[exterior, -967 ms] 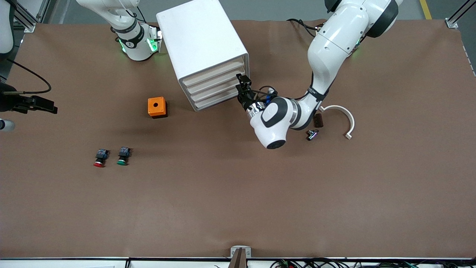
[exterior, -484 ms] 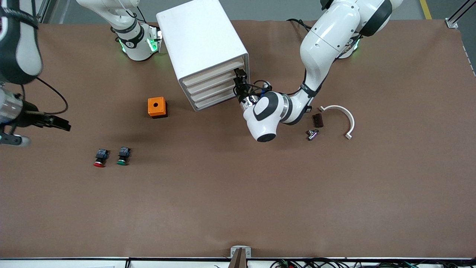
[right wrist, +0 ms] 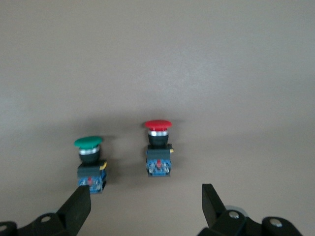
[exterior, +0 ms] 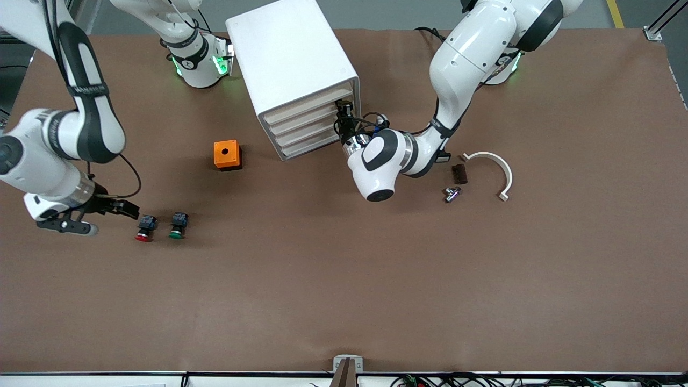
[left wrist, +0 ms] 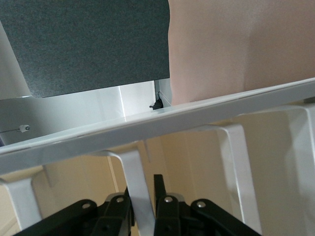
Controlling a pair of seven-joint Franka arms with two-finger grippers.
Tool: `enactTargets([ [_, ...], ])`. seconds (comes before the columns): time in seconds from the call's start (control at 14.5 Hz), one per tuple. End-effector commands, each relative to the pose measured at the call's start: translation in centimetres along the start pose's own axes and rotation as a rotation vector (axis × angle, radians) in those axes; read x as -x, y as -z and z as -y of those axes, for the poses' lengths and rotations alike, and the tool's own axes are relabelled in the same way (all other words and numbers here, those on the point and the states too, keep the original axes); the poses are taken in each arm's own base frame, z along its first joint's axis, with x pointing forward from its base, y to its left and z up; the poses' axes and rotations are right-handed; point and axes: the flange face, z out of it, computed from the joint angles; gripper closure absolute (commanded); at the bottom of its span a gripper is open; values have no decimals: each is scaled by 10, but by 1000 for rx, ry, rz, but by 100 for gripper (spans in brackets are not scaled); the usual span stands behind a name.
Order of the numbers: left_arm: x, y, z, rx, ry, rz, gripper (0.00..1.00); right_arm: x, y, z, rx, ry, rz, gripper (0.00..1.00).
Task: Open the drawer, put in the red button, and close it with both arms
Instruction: 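Pull the drawer open with the left gripper while the right gripper reaches the red button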
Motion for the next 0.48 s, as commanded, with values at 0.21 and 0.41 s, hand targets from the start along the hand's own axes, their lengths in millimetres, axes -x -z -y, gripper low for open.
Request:
enactTargets([
  [0.21, -6, 19, -6, -20, 11, 56, 82, 0, -54, -1, -20, -41, -5, 0],
  [0.41, -16, 40, -11, -13, 23, 99, 80, 11, -71, -3, -17, -31, -38, 0],
])
